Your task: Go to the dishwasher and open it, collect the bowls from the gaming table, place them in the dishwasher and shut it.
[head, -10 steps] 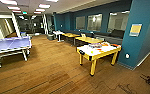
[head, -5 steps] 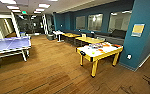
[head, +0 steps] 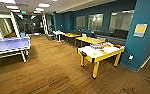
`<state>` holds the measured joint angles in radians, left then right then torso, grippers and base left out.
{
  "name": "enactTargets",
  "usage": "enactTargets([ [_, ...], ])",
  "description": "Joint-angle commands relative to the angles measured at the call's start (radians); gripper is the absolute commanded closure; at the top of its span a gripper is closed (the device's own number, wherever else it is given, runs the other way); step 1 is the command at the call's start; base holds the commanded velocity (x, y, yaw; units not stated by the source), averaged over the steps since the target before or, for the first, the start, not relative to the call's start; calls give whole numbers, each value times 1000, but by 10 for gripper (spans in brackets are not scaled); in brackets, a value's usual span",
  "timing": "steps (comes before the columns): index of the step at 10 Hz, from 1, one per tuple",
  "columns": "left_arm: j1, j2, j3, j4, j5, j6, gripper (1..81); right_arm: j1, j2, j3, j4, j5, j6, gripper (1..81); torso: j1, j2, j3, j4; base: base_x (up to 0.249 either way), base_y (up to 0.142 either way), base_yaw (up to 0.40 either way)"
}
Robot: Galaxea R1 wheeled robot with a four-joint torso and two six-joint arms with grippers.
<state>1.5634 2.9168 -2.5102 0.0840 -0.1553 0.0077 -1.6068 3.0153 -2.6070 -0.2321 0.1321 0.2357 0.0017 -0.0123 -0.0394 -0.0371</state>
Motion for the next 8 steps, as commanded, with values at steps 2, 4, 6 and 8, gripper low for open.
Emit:
enactTargets([
  [2, -41, -5, 5, 10, 48, 9, 10, 38, -2, 9, -9, -43, -3, 10, 0, 0, 0, 0, 122, 0, 0],
  [4, -41, -5, 5, 10, 48, 9, 10, 37, -2, 9, -9, -43, -3, 10, 0, 0, 0, 0, 123, 0, 0],
  [6, -41, -4, 5, 10, 48, 9, 10, 38, -2, 9, -9, -43, -3, 10, 0, 0, 0, 0, 122, 0, 0],
  [8, -41, -4, 5, 10, 48, 9, 10, 38, -2, 9, -9, -43, -3, 10, 0, 0, 0, 0, 123, 0, 0],
])
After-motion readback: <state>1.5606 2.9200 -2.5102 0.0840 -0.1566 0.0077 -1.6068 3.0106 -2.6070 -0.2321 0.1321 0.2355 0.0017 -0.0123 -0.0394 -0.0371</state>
